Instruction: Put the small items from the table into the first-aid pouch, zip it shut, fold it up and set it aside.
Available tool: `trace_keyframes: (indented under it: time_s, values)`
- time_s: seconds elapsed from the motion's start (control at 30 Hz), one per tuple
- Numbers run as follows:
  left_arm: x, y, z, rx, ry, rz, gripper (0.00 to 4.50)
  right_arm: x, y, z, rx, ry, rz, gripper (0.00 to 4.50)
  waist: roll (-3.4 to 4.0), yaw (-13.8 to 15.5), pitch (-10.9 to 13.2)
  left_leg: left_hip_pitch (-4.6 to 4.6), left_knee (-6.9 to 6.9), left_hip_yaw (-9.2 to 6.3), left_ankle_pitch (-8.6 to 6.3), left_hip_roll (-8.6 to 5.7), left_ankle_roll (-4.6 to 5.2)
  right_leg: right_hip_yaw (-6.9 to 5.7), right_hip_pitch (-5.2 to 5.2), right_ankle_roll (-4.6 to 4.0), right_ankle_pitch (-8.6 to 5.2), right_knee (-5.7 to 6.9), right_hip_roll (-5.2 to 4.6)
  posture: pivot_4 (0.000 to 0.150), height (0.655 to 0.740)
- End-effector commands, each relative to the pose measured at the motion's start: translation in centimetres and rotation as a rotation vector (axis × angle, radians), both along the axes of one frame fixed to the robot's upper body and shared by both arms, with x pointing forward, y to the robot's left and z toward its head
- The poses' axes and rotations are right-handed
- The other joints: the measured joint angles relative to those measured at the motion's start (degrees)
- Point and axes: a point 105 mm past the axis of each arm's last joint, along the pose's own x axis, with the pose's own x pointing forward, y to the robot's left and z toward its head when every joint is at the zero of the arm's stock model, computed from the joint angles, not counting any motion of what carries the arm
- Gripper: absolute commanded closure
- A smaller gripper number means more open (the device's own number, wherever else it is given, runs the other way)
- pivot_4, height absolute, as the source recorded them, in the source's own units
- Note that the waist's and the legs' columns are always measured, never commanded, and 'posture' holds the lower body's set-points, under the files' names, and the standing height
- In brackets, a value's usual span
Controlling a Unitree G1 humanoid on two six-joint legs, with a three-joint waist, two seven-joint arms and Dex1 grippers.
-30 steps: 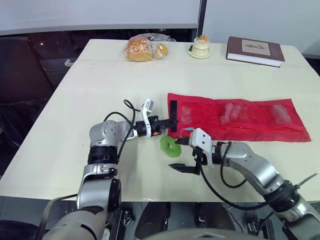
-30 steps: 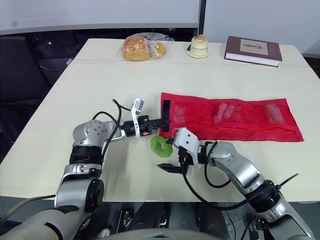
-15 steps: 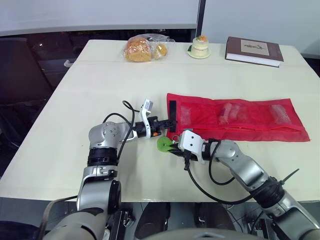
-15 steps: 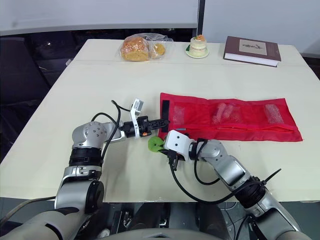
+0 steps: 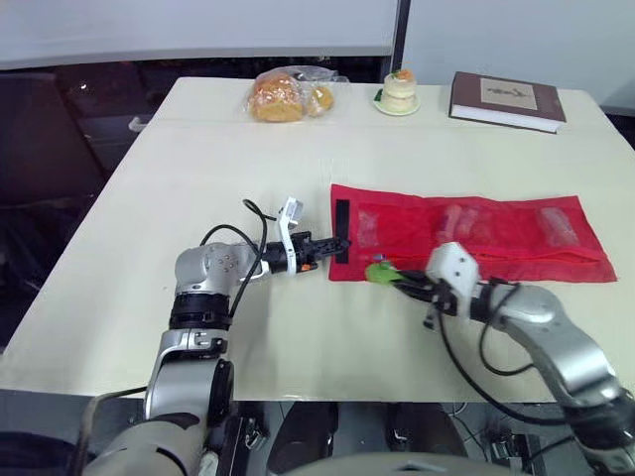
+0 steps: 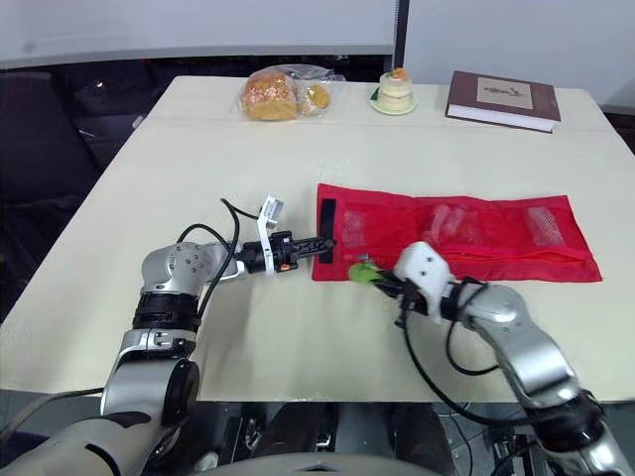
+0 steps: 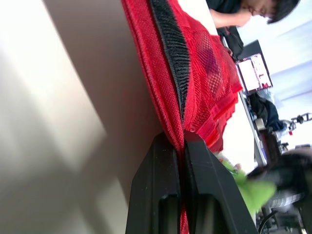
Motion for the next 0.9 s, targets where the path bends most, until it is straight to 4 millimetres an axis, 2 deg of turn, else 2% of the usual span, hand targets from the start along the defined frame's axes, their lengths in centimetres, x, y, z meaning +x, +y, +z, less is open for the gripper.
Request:
trace_keyframes:
  time_s: [0.03,0.17,0.33,0.4,0.6,0.77,0.9]
  values:
    - [0.5,2.0,-0.7,0.053,-0.001,0.059,4.50,0.5,-3.7,2.1,-0.005,-0.082,-0.139,4.44,0.01,-0.3,0.0,0.02,0.00,0.07,-0.01,-0.02,0.02,0.06,0.00,0.00,0.00,0.00,-0.02,0.150,0.7289]
    - [0.8,2.5,-0.8,0.068,-0.008,0.065,4.50,0.7,-8.3,2.5,-0.026,-0.107,-0.307,4.44,0.03,-0.3,0.0,0.11,0.00,0.08,-0.11,0.03,0.20,0.06,0.00,-0.01,-0.01,0.09,0.05,0.150,0.7289]
    - [1.1,3.2,-0.7,0.080,-0.016,0.077,4.50,1.4,-13.9,2.0,-0.092,-0.135,-0.546,4.44,0.04,-0.4,0.0,0.11,0.00,0.13,-0.12,0.03,0.21,0.10,0.00,0.00,-0.01,0.09,0.08,0.150,0.7289]
    - [1.1,3.5,-0.6,0.086,-0.020,0.085,4.50,1.5,-17.1,1.5,-0.160,-0.136,-0.673,4.44,0.05,-0.4,0.0,0.12,0.00,0.13,-0.11,0.03,0.20,0.11,0.00,0.00,-0.01,0.10,0.08,0.150,0.7289]
    - [1.3,5.0,-0.4,0.112,-0.032,0.124,4.50,0.8,-23.7,1.3,-0.242,-0.143,-0.971,4.44,0.05,-0.6,0.0,0.12,-0.01,0.15,-0.11,0.05,0.19,0.12,0.00,-0.01,-0.01,0.09,0.08,0.150,0.7289]
    - [1.3,7.6,-0.6,0.175,-0.045,0.173,4.50,-0.3,-27.3,1.7,-0.293,-0.161,-1.131,4.44,0.06,-1.5,0.0,0.12,-0.07,0.15,-0.11,0.07,0.19,0.14,-0.01,-0.03,-0.03,0.09,0.08,0.150,0.7289]
    - [1.3,9.7,-0.8,0.233,-0.048,0.211,4.50,-0.8,-28.8,1.9,-0.307,-0.178,-1.204,4.44,0.08,-1.7,0.0,0.14,-0.07,0.16,-0.11,0.12,0.19,0.15,-0.01,-0.06,-0.04,0.08,0.12,0.150,0.7289]
